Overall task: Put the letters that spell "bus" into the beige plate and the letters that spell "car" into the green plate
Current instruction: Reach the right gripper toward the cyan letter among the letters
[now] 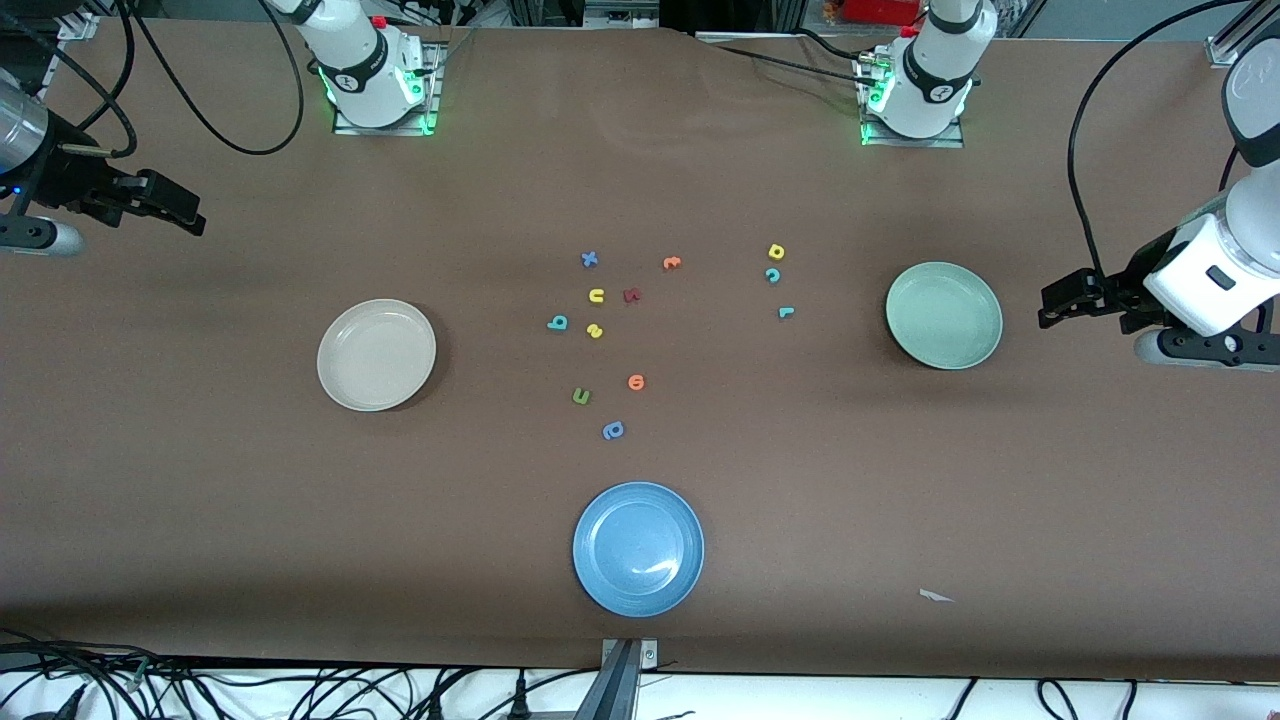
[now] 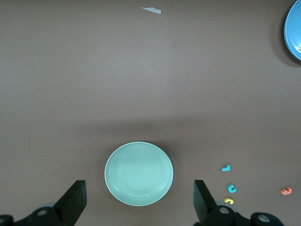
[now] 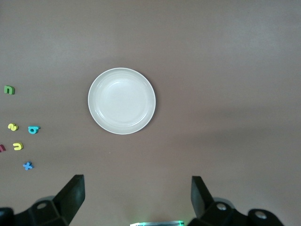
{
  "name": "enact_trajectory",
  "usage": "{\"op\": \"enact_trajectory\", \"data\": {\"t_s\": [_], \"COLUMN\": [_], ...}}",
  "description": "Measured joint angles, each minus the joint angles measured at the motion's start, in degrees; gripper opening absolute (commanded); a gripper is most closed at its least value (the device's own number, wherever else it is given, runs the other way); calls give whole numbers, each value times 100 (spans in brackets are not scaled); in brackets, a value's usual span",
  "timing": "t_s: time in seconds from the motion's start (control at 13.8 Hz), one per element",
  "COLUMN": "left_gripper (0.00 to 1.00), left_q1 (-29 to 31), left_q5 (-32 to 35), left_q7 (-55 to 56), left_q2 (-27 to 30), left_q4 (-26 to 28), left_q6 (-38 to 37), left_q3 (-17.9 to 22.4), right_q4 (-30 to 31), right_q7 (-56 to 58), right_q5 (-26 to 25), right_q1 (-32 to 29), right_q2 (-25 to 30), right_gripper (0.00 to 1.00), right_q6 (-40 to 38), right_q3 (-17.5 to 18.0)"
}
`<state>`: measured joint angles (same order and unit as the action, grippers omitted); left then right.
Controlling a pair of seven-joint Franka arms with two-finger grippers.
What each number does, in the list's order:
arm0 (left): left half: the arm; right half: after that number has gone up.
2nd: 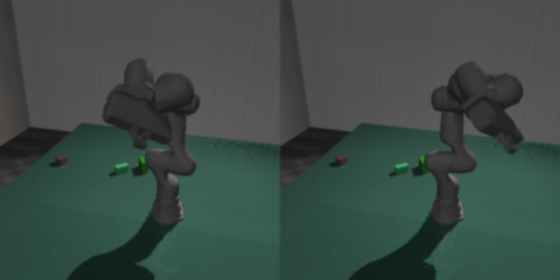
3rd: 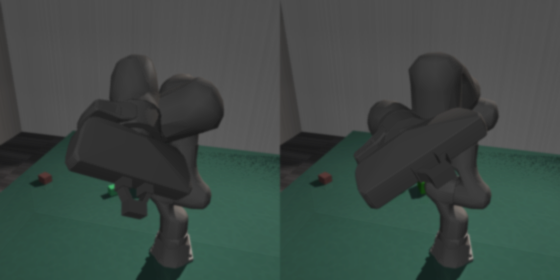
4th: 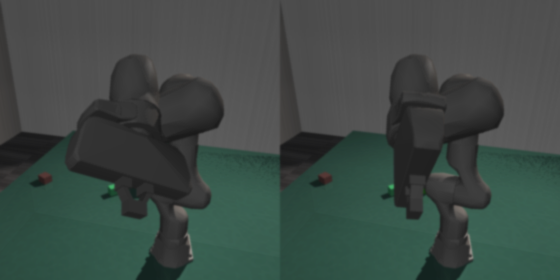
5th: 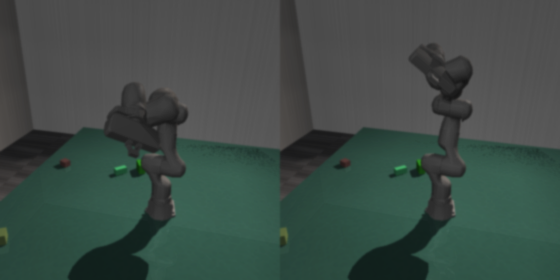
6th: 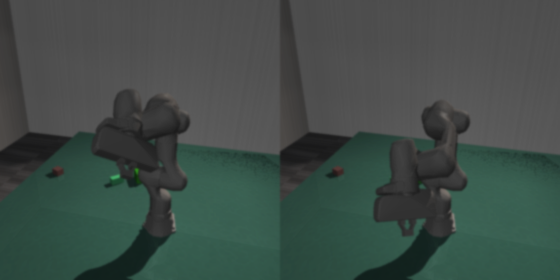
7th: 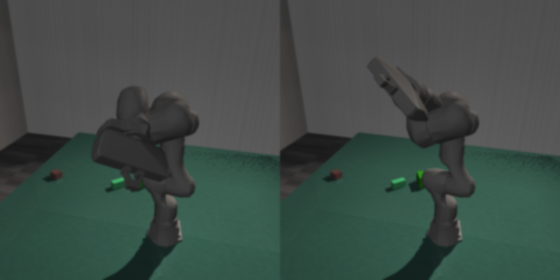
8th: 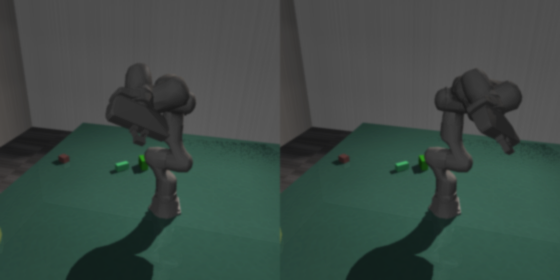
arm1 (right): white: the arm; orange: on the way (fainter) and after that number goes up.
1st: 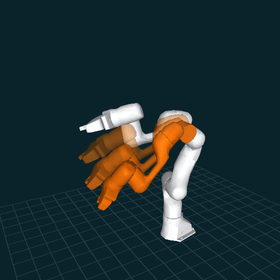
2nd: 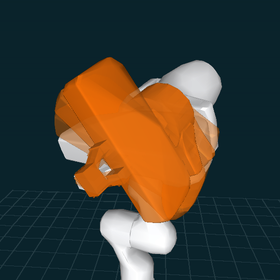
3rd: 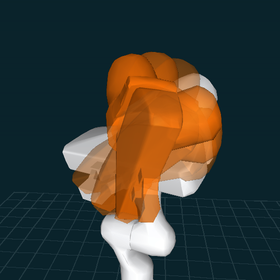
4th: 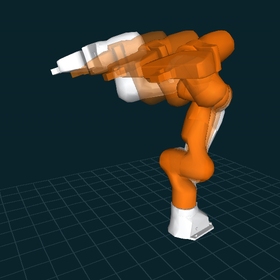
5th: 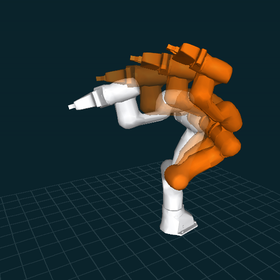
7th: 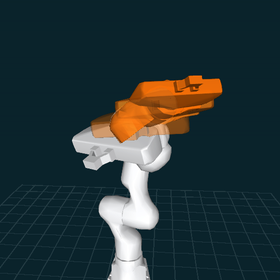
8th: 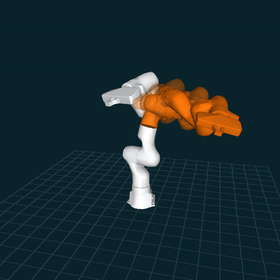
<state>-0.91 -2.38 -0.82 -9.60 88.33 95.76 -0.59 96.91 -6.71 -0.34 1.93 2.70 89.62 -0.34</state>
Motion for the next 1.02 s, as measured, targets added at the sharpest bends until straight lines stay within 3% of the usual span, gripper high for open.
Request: {"op": "enact_trajectory", "data": {"t_s": [0.36,0.65,1.02], "left_gripper": [100,100,100], "left_q1": [0,0,-1], "left_q5": [0,0,0], "left_q7": [0,0,0], "left_q2": [-1,-3,-3], "left_q4": [-5,-14,-18], "left_q6": [0,0,0], "left_q3": [-1,-4,-10], "right_q4": [45,78,105], "right_q7": [-214,-1131,-1414], "right_q5": [33,44,75], "right_q1": [276,1154,1793], "right_q2": [-205,-1006,-1715], "right_gripper": [100,100,100], "right_q6": [113,561,850], "right_q3": [277,328,382]}}
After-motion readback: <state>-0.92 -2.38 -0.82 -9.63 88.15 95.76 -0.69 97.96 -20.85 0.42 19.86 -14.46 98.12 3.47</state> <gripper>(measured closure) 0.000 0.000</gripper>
